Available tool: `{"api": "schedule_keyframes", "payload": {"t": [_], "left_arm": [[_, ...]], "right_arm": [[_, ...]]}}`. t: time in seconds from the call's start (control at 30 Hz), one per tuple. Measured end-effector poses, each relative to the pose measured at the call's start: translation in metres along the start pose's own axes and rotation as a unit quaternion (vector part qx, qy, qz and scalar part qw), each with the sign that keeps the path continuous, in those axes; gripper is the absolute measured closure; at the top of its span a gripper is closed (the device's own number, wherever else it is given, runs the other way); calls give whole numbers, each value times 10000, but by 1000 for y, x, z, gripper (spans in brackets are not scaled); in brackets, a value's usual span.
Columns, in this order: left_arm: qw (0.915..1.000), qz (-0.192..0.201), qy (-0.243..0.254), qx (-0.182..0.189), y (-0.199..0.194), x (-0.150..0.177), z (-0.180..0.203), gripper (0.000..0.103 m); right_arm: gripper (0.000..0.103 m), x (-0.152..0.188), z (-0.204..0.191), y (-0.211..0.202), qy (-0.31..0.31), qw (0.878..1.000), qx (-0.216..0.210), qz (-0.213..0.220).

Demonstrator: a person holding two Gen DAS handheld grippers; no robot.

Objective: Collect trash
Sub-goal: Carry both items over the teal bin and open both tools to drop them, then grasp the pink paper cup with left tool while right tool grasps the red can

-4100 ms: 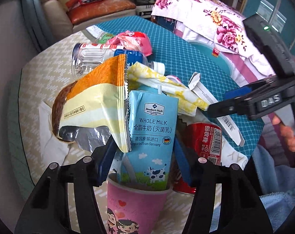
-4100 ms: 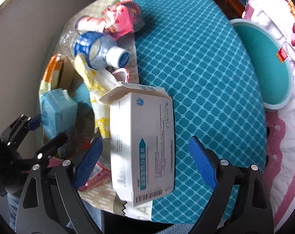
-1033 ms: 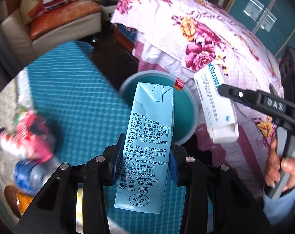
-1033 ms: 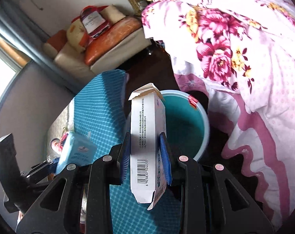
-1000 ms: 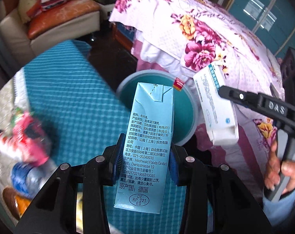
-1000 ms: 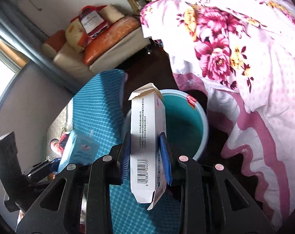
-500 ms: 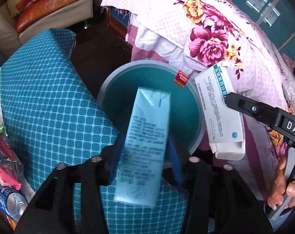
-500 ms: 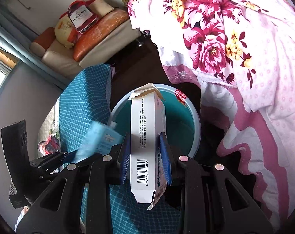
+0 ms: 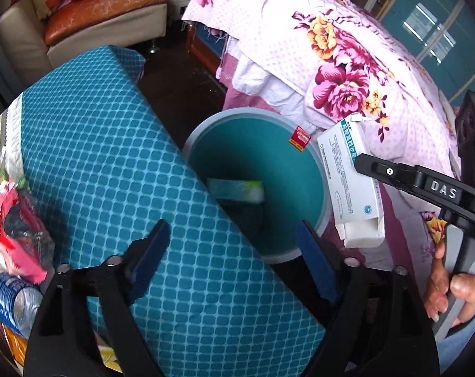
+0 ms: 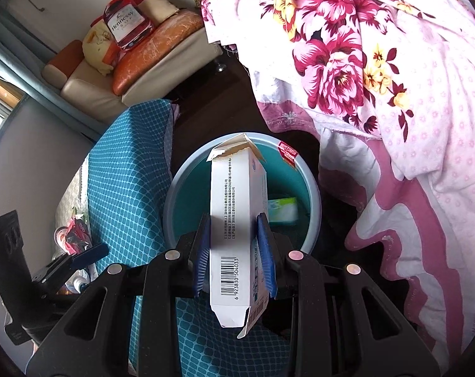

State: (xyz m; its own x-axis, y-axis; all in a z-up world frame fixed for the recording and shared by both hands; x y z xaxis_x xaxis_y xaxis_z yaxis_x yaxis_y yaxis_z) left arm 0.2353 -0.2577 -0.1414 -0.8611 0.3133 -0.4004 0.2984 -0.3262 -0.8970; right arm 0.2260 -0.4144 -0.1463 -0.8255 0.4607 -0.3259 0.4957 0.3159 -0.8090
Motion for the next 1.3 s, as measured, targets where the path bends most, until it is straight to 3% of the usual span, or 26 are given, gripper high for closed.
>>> {"api": "schedule_keyframes", "payload": {"t": [0.23, 0.33, 0.4, 0.47, 0.83, 1.3], "left_arm": [[9999, 84, -127, 55, -13, 9, -12, 12], [9997, 100, -187, 78, -17, 13, -16, 12], [9996, 126, -226, 111, -22, 16, -19, 12], [9995, 167, -244, 135, -28, 19, -21, 12], [9984, 466, -285, 146, -77, 51, -37, 10], [9963, 798, -311, -102, -159, 146, -88, 7]], "right_arm": [[69, 2, -13, 9, -98, 9998, 77, -137], [45, 3, -21, 8, -175, 9997, 140, -132], [43, 6, -26, 6, -260, 9994, 219, -76], [33, 9, -30, 3, -271, 9993, 255, -75], [26, 44, -51, -20, -343, 9984, 379, -242], [26, 160, -119, -25, -942, 9880, 262, -1193]]}}
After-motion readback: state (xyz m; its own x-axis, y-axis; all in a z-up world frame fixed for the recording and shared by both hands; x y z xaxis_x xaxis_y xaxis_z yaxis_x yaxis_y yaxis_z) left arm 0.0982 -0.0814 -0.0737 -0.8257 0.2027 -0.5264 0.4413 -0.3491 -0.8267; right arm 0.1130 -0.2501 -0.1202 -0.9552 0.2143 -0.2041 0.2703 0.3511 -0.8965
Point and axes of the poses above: each gripper's, at about its wrist camera, not at the fingertips, and y roughly the way its jaws point, z to its right, x to its underside, the point moved 10 cm from there along y, roughly the way its jaws point, and after that the axes turned 3 degrees about y, right-handed, at the moved point
